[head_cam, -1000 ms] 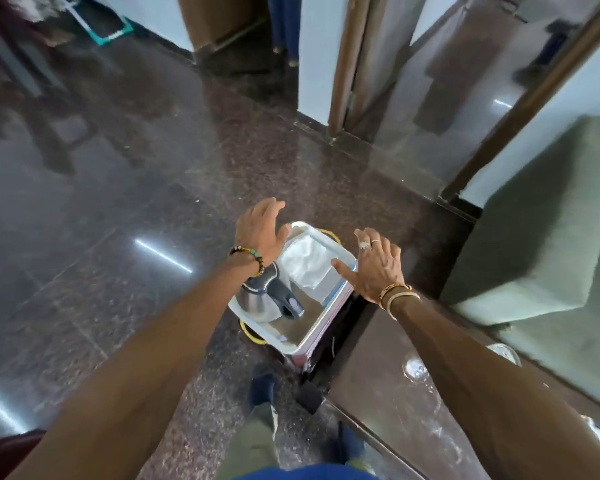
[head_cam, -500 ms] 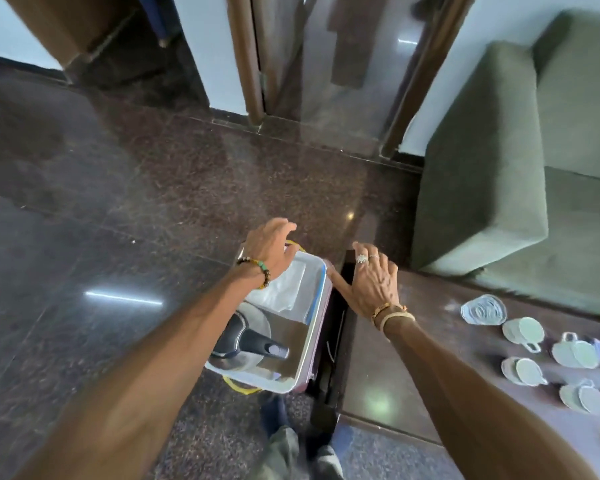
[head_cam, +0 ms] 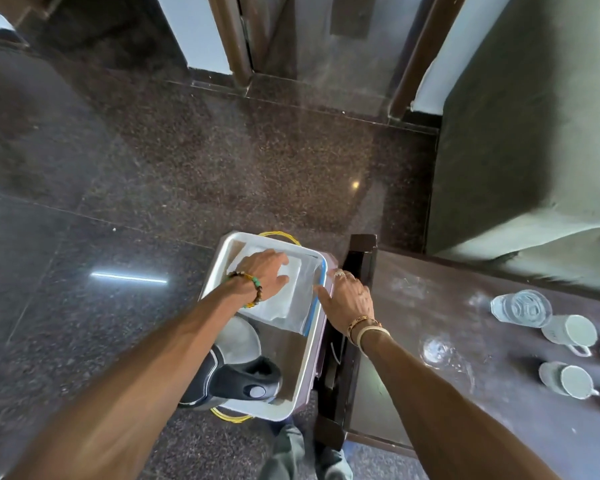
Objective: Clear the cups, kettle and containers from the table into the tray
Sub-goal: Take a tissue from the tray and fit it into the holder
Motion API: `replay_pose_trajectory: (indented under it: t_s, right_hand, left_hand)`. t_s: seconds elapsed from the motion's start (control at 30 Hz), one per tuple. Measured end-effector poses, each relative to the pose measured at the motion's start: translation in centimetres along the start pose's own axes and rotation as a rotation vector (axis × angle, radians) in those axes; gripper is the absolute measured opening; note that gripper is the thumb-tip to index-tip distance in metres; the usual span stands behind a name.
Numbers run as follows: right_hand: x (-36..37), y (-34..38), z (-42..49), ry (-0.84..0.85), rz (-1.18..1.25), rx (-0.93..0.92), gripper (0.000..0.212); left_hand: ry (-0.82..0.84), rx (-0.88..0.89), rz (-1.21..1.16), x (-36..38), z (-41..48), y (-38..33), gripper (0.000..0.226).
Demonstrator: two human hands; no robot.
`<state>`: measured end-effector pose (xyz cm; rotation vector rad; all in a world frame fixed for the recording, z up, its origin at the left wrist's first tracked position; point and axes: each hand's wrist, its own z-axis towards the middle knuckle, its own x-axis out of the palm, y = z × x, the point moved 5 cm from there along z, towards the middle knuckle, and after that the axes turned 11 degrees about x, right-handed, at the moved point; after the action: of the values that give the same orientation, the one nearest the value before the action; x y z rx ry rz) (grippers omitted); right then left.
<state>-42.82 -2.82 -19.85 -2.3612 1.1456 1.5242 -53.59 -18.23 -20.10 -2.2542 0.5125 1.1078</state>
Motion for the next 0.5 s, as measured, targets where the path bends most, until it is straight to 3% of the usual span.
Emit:
replay_pose_trajectory:
  t_s: [0.13, 0.33, 0.5]
  right_hand:
    - [1.7, 0.2, 2.3, 0.109, 0.149, 0.216, 0.046]
    - [4.5, 0.7, 4.6, 0.163, 0.187, 0.322, 0.032]
    - [4.8, 0.9, 3.6, 0.099, 0.254, 0.151, 0.026]
  left_hand:
    - [0.036, 0.006, -0.033, 1.2, 1.8, -0.6, 0.041]
    - [-0.056, 0.024, -0.121, 1.7, 5.0, -1.2, 0.042]
    - [0.020, 0.101, -0.015, 1.7, 6.2, -1.8, 0.052]
